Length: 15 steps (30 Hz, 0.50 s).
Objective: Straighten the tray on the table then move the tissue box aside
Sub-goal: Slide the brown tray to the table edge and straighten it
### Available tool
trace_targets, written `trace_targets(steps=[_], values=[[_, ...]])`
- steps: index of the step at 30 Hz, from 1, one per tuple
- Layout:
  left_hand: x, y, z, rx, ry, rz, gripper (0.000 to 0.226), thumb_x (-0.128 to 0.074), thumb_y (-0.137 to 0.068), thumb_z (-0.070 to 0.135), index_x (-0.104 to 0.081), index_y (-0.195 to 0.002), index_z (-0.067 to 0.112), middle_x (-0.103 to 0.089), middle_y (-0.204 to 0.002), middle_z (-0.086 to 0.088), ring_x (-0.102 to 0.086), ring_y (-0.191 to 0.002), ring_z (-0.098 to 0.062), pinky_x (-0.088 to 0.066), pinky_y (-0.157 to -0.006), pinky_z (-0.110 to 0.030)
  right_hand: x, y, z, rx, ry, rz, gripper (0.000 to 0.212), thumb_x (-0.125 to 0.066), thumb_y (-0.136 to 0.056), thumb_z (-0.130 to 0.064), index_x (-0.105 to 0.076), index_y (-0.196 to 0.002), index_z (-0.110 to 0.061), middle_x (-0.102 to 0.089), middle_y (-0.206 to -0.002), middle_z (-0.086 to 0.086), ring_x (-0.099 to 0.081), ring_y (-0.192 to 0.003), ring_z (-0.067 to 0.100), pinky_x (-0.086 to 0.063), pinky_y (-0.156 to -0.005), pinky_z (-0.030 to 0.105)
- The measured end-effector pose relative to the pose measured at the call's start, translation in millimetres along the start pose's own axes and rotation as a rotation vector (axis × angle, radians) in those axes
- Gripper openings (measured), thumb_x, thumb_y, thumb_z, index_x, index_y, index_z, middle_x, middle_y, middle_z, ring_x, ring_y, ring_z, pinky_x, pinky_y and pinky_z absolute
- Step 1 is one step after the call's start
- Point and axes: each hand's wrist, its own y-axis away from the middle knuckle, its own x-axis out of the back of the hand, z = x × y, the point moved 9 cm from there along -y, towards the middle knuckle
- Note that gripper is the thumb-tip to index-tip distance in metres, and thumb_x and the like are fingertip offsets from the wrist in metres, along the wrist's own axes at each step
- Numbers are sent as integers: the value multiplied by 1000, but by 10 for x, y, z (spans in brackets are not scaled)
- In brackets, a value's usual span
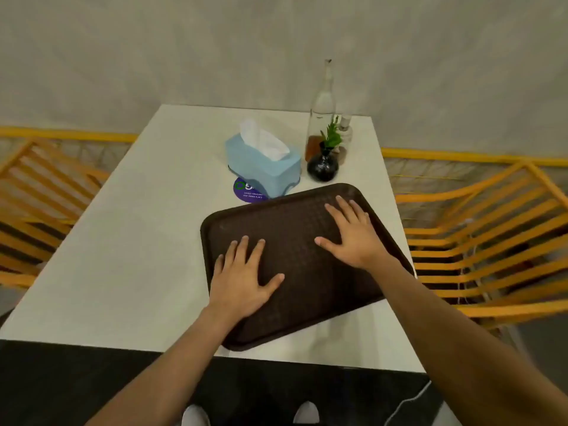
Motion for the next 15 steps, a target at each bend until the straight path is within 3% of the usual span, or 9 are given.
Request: trace_targets(steps=[4,10,15], values=[[-176,134,-106,21,-82,-22,96,-12,-83,89,-12,-162,35,-8,-171,-5,-3,-157,-27,-7,-125,-50,-356,87,42,-13,40,-186,90,-29,-85,-87,-7,-161,-43,9,-171,-6,11,-156,27,5,-122,55],[-163,212,-303,-4,-123,-12,97,-6,-82,91,-9,-162,37,-7,-171,-3,-2,-157,-26,-5,-124,-49,-436,208,-78,-36,76,-125,92,-18,-81,-92,-13,-159,-45,-4,-171,-5,1,-156,27,-1,-123,54],[-42,234,-567,-60,-109,-42,94,-16,-84,89,-14,-162,36,-8,-171,-4,-2,-157,-27,-5,-125,-48,-473,315,-344,-90,136,-88,92,-13,-79,-94,-16,-157,-47,-12,-170,-4,-8,-154,28,-12,-121,56]])
